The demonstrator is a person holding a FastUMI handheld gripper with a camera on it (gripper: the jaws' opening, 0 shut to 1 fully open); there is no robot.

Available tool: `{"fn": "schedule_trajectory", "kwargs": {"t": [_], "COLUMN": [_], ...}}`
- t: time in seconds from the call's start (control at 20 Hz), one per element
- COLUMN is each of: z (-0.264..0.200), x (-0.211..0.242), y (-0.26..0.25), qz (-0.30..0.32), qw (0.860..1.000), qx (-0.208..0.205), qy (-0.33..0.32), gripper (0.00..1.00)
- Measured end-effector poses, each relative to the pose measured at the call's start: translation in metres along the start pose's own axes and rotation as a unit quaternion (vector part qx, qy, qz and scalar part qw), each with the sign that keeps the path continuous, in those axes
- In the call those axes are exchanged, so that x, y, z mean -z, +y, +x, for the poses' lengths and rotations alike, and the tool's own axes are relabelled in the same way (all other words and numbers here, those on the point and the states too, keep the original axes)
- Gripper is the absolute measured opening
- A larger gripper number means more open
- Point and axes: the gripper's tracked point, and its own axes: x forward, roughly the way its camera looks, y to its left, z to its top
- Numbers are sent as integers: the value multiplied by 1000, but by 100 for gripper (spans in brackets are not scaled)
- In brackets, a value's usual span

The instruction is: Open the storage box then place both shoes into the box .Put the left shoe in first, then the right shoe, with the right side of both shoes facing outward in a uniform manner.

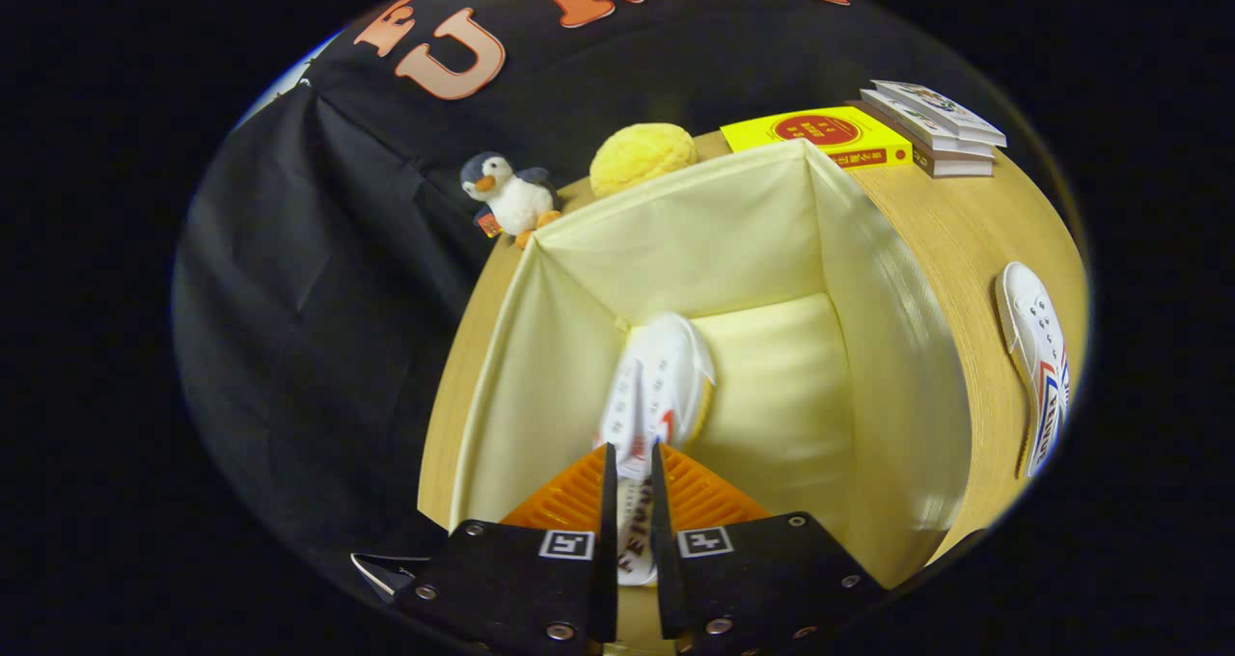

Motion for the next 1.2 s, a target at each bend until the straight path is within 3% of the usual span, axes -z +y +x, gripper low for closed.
{"fn": "schedule_trajectory", "kwargs": {"t": [0.05,0.1,0.3,0.35,0.7,1.2], "z": [-6,-15,-60,-73,-139,-166], "x": [-6,-12,-48,-58,-97,-75], "y": [3,2,-10,-16,-115,-264], "qz": [-4,-11,-16,-14,1,52], "qw": [1000,1000,998,998,993,985], "qx": [-5,-5,-14,-17,41,141], "qy": [-4,-10,-54,-66,-114,-84], "gripper": [27,54,94,98,99,99]}}
